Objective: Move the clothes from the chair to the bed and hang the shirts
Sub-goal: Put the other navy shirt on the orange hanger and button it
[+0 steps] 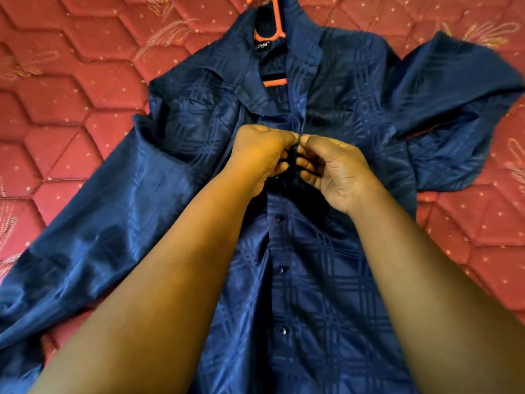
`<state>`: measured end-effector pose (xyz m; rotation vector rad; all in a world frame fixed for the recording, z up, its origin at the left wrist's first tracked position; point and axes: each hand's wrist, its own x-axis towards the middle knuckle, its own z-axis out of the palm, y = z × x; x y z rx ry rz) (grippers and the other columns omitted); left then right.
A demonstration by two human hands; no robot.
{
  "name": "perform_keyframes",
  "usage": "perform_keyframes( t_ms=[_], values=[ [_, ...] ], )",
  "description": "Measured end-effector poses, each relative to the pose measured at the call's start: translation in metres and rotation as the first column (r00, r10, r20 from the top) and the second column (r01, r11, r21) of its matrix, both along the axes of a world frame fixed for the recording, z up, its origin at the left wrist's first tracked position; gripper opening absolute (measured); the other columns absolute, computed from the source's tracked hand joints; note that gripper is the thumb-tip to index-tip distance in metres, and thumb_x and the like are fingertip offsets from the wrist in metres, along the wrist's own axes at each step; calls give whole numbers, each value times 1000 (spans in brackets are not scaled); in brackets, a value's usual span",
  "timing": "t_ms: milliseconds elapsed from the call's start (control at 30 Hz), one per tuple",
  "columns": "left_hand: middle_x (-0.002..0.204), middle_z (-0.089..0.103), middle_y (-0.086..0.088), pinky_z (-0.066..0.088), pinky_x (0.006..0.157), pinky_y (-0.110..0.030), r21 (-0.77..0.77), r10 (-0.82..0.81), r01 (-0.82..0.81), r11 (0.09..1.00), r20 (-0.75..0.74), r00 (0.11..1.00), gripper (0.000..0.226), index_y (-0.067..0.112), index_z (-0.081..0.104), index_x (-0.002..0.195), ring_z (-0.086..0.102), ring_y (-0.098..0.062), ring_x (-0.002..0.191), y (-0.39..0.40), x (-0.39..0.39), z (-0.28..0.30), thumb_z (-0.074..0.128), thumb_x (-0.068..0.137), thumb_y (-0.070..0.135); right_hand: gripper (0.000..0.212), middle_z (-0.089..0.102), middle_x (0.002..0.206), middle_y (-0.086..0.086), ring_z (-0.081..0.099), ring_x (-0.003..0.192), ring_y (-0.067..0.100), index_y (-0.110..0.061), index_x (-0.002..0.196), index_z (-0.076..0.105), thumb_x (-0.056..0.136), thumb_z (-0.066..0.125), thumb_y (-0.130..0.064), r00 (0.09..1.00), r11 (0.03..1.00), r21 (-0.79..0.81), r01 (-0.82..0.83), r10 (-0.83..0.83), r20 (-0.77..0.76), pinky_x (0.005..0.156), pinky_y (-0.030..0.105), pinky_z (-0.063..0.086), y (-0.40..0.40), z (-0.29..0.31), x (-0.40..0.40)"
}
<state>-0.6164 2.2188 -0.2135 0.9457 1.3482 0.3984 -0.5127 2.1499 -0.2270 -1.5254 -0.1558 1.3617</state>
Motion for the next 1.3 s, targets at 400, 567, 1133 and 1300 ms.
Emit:
perform_keyframes(
  t_ms=[400, 567, 1133, 1300],
  values=[
    [54, 60, 0, 51, 48, -16, -283, 109, -84, 956, 75, 991, 11, 8, 64, 75, 52, -6, 48, 13, -4, -3, 64, 86, 6, 9, 69, 77, -5, 60, 67, 8, -19, 81, 73, 82, 78, -26, 971, 994, -14, -108, 109, 214, 57, 23, 52, 8, -7, 2],
    [55, 61, -1, 52, 49, -15, -294, 115, -84, 952, 88, 989, 12, 7, 65, 75, 54, -5, 47, 14, -5, -3, 64, 87, 4, 4, 70, 75, -2, 63, 67, 8, -18, 84, 72, 87, 72, -20, 958, 994, 30, -104, 92, 273, 58, 22, 54, 6, -7, -1],
    [67, 66, -12, 54, 63, -38, 20, 247, -247, 969, -125, 961, 17, 5, 63, 76, 63, -26, 61, 1, 18, -14, 74, 77, 18, 13, 72, 71, -6, 65, 64, 7, -16, 83, 76, 87, 67, -25, 652, 986, 5, -165, 106, 750, 60, 28, 52, 10, -24, -13],
    [61, 52, -2, 39, 48, -27, 10, 189, -192, 981, -221, 957, 15, 7, 60, 99, 47, -17, 52, 3, 26, -8, 60, 90, 18, 18, 74, 81, 1, 69, 75, 18, -14, 89, 75, 91, 63, -27, 554, 996, 52, -76, -1, 832, 64, 39, 55, 9, -24, -29]
  ],
)
